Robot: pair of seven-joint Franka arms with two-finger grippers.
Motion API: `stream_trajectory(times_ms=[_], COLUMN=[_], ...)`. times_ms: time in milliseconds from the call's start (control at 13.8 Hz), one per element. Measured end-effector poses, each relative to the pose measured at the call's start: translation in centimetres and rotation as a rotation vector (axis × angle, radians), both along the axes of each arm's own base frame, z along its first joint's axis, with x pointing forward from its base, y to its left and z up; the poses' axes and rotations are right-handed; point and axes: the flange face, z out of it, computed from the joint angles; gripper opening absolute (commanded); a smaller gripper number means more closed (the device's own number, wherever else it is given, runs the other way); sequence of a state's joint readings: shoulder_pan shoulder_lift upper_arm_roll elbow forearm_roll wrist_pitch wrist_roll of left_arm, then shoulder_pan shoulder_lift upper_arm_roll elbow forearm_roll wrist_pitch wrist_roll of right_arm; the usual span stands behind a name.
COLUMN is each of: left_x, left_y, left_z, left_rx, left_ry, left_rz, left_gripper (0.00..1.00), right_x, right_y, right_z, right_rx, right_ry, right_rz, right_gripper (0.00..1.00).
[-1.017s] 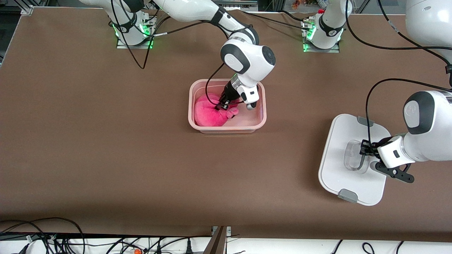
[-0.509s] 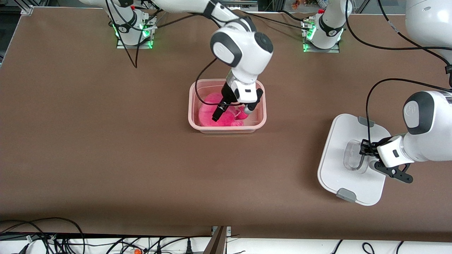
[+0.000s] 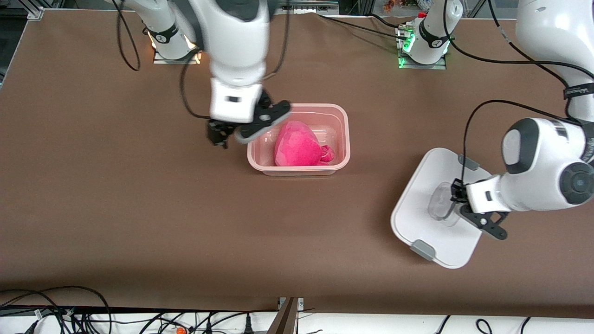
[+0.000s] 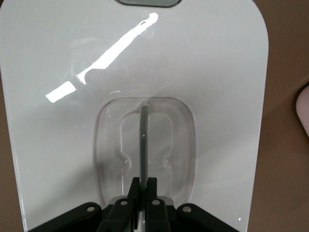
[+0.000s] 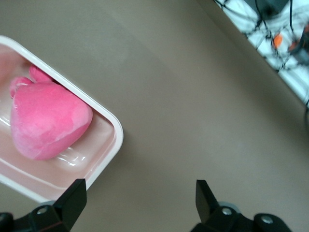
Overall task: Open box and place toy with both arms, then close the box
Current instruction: 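Release the toy in the box and withdraw the right gripper, then carry the lid over the box with the left gripper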
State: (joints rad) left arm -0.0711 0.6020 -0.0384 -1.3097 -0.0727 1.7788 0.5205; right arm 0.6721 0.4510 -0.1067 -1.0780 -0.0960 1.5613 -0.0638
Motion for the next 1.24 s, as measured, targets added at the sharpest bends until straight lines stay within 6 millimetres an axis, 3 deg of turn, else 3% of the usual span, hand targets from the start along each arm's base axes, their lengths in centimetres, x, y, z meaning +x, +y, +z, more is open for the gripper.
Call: stream_trajectory(times_ms=[145,436,727,872,1235], left_x=[-0.4,-2.8,-6.7,-8.9,-16.4], left_y=[-3.5,-12.0,-21.7,-26.1,-37.2], left_z=[0.2,1.1,1.6,1.6,2.0], left_rx=[-0.008,-0.022,-0.014,0.009,0.063], left_ry=[-0.007,0.007,0.010,0.004,-0.025], left_rz=[-0.097,-0.295,-0.459,-0.562,-0.793], left_gripper=[0.00,0.00,0.00,0.00,0.00], right_x=[0.6,-3.0,-5.0,-4.8,-3.3], right_y=[-6.7,-18.3,-29.1,-31.2,-31.4], right_z=[2.6,6.5,6.0,5.3,4.3], right_rx=[0.073,0.154,0.183,0.166,0.160], right_ry=[0.032,0.063,0.133,0.140,0.089], right_rz=[-0.112,-0.304,-0.467,-0.501,-0.518], right_gripper=[1.00,1.00,1.00,1.00,1.00])
